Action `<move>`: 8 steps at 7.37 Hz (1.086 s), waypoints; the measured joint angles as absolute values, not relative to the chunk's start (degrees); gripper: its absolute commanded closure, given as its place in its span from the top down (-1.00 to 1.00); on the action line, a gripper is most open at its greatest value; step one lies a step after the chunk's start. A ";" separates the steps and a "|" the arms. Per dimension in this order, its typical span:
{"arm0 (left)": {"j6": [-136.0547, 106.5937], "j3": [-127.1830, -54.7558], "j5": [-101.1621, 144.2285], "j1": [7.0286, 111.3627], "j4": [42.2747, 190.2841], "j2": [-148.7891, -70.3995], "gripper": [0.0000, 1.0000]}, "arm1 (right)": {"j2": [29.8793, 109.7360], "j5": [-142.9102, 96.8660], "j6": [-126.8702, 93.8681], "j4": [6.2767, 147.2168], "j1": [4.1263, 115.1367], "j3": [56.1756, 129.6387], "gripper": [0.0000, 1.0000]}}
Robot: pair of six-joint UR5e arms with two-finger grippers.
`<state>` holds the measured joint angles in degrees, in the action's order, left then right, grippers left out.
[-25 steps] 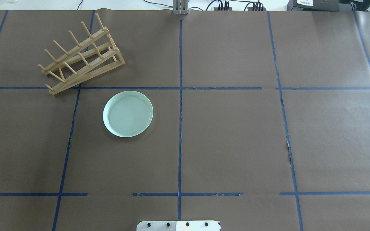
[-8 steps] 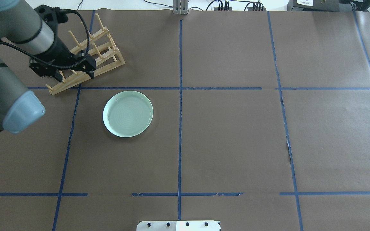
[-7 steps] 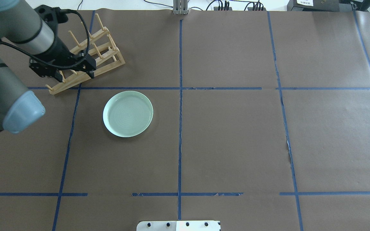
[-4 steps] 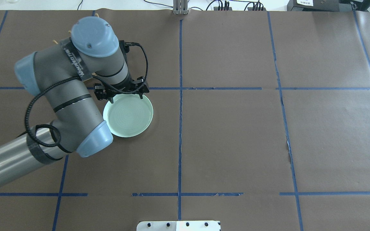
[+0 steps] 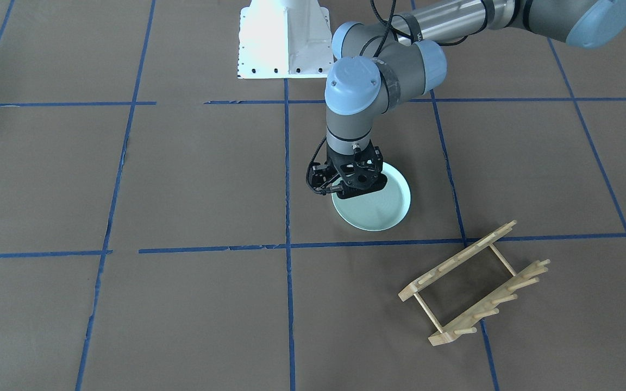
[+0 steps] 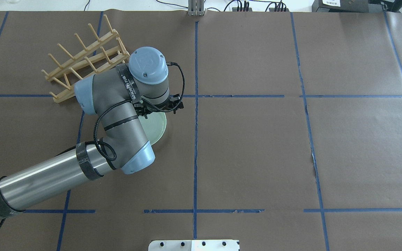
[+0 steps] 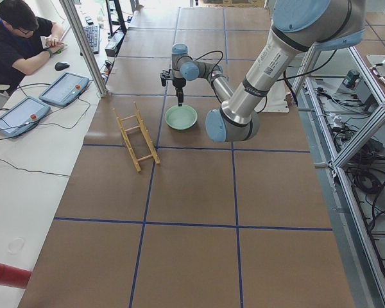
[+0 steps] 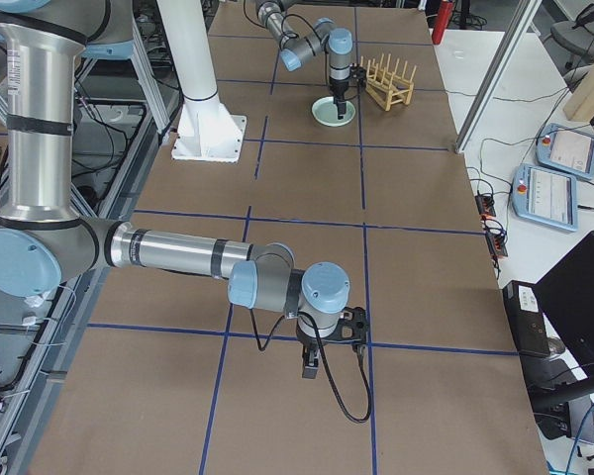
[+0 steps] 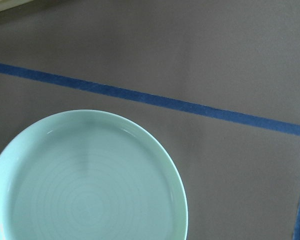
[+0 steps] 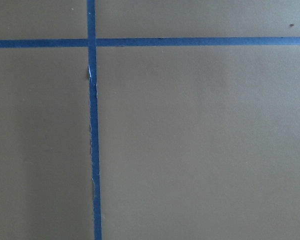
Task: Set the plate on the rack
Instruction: 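Close the left gripper on the plate rim nearest the rack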
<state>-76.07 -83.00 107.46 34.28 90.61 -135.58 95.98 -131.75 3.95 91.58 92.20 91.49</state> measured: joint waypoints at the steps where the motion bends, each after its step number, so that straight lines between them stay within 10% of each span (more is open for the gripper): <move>1: -76.00 -81.71 107.19 34.07 92.28 -135.58 0.92 | 95.98 -131.75 3.96 91.58 92.20 91.49 1.00; 8: -75.93 -79.40 107.05 32.83 96.57 -134.98 0.25 | 95.98 -131.75 3.96 91.61 92.21 91.49 1.00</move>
<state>-75.93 -79.40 107.05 32.83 96.57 -134.98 95.98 -131.75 3.96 91.61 92.21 91.49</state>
